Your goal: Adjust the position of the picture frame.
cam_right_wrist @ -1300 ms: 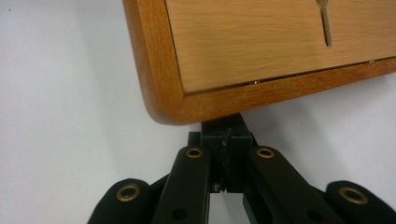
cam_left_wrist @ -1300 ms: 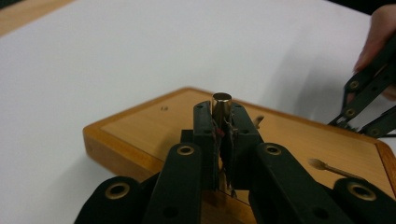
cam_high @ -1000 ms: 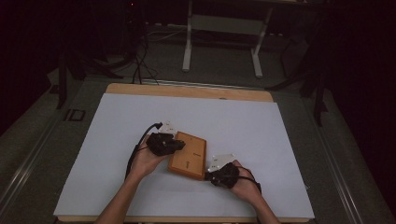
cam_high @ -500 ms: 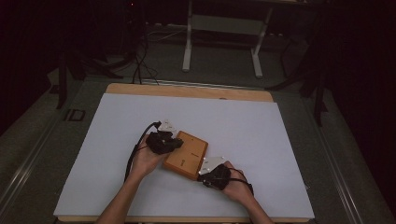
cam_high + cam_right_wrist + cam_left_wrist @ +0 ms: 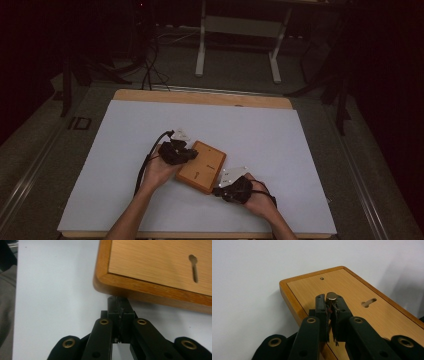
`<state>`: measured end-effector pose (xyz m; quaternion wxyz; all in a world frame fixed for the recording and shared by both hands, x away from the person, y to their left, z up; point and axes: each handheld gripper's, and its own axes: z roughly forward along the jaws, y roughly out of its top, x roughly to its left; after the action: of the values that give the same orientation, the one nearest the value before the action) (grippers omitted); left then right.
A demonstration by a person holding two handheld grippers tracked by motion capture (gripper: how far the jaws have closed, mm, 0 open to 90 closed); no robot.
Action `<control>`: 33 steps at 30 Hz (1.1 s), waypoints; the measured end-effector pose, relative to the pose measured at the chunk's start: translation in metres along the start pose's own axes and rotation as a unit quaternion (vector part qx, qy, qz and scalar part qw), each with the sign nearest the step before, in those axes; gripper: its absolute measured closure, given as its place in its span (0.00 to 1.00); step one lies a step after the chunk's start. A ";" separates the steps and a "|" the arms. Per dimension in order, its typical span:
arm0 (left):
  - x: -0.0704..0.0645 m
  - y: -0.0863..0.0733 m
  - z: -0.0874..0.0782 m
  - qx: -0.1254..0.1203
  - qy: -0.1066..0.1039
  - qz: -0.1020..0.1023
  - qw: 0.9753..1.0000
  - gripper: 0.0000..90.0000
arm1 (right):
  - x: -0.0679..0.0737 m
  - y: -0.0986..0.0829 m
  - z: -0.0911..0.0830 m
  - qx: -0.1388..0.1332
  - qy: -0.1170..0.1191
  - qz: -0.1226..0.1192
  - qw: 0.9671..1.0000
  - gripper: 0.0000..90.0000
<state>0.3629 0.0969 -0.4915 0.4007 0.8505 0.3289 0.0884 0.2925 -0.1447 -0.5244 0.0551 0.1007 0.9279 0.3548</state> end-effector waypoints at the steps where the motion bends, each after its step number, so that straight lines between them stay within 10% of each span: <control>1: 0.000 0.000 0.000 0.001 -0.001 0.000 1.000 0.95 | 0.000 0.000 0.000 0.000 0.000 -0.001 1.000 1.00; 8: 0.003 0.001 0.002 0.003 -0.003 -0.005 1.000 0.95 | -0.008 -0.007 -0.005 -0.016 -0.004 0.028 0.999 1.00; 19: -0.004 0.006 -0.001 -0.002 0.007 0.041 0.999 0.95 | 0.007 0.008 0.002 -0.018 0.002 -0.006 1.000 1.00; 33: -0.004 0.005 0.012 0.000 -0.013 0.026 1.000 0.94 | -0.004 0.003 -0.005 -0.011 0.014 0.001 1.000 1.00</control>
<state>0.3671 0.0852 -0.4954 0.4024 0.8600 0.3014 0.0877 0.2957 -0.1462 -0.5188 0.0427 0.0963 0.9245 0.3663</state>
